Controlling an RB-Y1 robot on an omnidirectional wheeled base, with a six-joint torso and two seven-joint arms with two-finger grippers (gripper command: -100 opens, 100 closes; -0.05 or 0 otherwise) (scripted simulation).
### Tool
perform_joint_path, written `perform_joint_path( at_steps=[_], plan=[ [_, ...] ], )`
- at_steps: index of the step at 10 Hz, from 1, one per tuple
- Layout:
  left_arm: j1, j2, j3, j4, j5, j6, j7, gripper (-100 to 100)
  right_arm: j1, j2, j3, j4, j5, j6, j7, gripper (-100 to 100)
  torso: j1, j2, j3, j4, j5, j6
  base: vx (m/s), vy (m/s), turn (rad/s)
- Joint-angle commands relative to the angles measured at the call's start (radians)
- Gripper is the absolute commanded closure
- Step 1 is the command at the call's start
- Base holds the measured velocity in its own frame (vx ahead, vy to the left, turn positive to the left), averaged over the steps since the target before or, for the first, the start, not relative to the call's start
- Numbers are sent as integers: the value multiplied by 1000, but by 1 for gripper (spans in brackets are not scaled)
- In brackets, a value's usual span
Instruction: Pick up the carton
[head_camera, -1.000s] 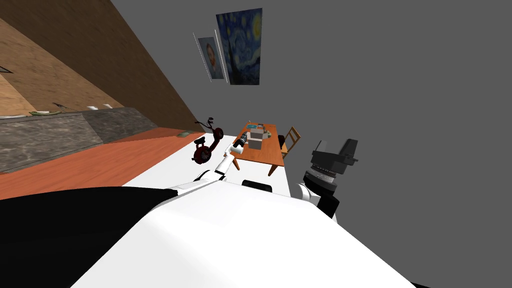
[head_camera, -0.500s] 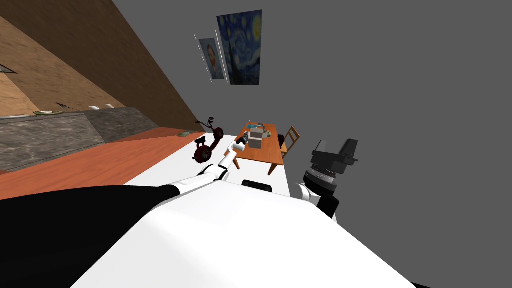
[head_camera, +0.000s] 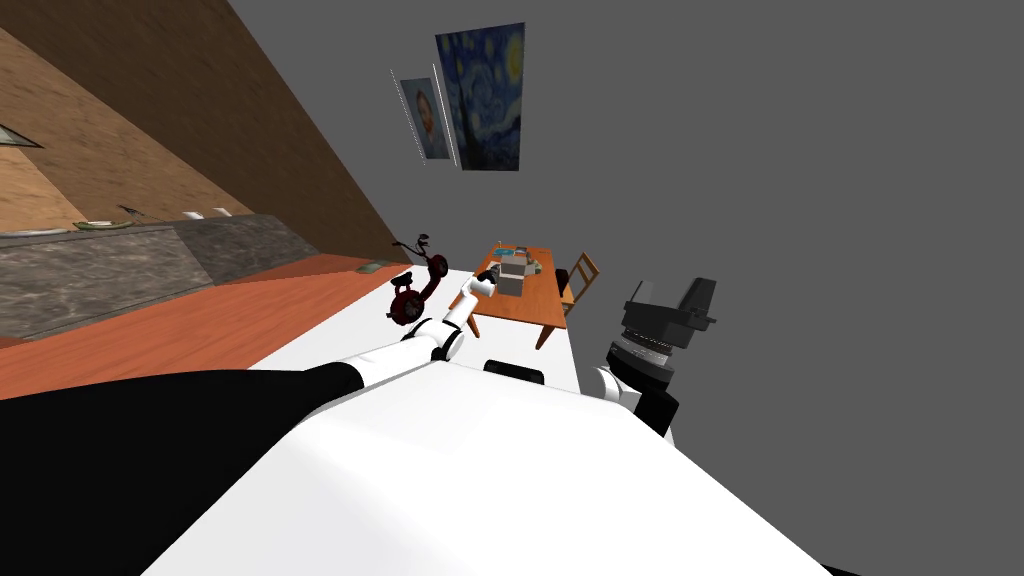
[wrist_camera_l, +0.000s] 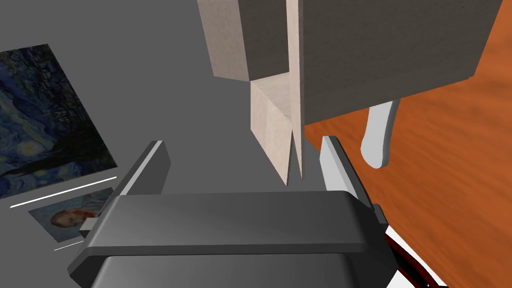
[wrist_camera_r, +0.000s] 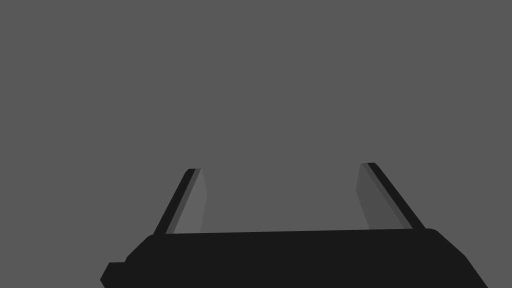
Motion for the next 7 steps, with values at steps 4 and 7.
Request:
perform_joint_path(
  at_steps=[4, 7],
  plan=[
    [-114, -5, 5, 117, 11, 93, 14, -100, 0, 0, 0, 0, 0, 0, 0, 0, 0, 0, 0, 0, 0, 0, -24, -12, 3],
    [-159, -5, 8, 174, 16, 124, 19, -100, 0, 0, 0, 0, 0, 0, 0, 0, 0, -1, 0, 0, 0, 0, -13, -10, 2]
  ],
)
